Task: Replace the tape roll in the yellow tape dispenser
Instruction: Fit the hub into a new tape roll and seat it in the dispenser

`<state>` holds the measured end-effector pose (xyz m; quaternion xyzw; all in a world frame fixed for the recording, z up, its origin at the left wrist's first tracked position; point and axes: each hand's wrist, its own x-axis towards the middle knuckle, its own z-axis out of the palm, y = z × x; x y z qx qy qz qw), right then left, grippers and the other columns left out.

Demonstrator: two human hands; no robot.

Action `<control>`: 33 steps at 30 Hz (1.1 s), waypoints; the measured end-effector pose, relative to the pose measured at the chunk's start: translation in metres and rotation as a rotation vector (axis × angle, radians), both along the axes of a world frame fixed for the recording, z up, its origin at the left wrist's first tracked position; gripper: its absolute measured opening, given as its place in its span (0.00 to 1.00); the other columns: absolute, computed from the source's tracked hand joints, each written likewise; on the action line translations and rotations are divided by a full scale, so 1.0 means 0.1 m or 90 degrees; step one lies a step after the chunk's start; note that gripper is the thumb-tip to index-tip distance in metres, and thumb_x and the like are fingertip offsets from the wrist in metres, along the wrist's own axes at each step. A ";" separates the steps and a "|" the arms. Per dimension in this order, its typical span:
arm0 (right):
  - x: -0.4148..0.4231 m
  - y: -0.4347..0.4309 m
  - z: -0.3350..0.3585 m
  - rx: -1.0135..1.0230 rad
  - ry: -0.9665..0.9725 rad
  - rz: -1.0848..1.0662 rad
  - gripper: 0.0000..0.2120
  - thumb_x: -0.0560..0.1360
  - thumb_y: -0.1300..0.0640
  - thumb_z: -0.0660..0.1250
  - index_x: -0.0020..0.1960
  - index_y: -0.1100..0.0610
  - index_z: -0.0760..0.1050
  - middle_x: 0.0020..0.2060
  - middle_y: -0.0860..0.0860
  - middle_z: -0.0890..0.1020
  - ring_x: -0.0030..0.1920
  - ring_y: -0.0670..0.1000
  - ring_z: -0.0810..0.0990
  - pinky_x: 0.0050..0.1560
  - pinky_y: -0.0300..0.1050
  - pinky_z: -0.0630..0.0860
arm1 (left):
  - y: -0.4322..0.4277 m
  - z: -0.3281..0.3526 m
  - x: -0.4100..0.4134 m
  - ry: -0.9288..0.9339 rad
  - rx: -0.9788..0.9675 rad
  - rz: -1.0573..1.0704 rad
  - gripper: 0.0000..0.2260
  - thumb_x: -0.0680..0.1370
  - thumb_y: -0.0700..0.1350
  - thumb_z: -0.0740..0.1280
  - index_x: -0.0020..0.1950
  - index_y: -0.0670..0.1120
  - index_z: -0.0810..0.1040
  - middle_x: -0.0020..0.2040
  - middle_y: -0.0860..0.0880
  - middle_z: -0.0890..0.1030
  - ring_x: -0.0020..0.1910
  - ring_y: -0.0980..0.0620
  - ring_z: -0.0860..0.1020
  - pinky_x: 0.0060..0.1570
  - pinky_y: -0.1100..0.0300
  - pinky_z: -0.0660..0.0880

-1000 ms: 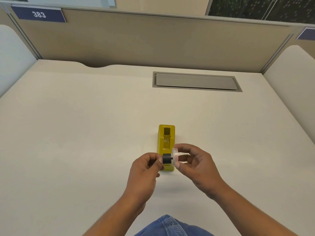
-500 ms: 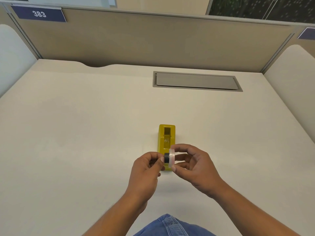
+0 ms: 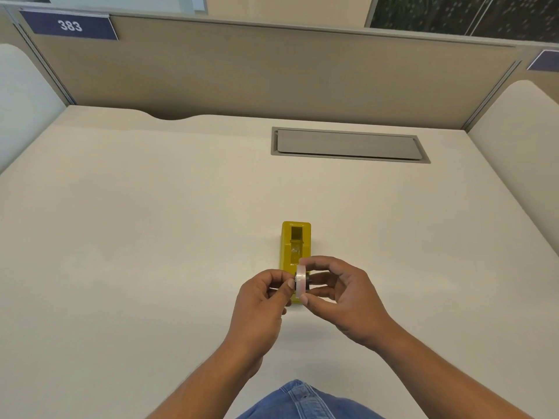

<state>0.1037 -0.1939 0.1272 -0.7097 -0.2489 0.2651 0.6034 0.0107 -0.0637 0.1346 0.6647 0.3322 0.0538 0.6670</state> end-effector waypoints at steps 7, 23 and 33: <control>0.03 0.01 -0.01 -0.038 -0.082 -0.010 0.21 0.66 0.53 0.76 0.58 0.45 0.79 0.51 0.43 0.84 0.51 0.50 0.82 0.47 0.43 0.80 | 0.04 -0.06 0.02 -0.003 0.000 0.000 0.06 0.79 0.47 0.65 0.47 0.54 0.82 0.43 0.53 0.83 0.45 0.50 0.80 0.41 0.62 0.76; 0.51 0.23 -0.04 -0.110 -0.223 0.047 0.19 0.64 0.56 0.77 0.53 0.48 0.79 0.47 0.42 0.84 0.46 0.45 0.83 0.42 0.32 0.75 | 0.46 -0.21 0.43 -0.024 0.204 -0.110 0.04 0.77 0.46 0.69 0.42 0.54 0.81 0.28 0.64 0.76 0.26 0.60 0.68 0.27 0.72 0.66; 0.89 0.43 -0.14 -0.171 -0.282 0.083 0.17 0.66 0.52 0.75 0.54 0.48 0.79 0.48 0.41 0.82 0.47 0.42 0.81 0.45 0.31 0.75 | 0.73 -0.32 0.84 -0.005 0.385 -0.183 0.02 0.76 0.47 0.69 0.45 0.52 0.81 0.35 0.55 0.74 0.33 0.59 0.72 0.34 0.62 0.66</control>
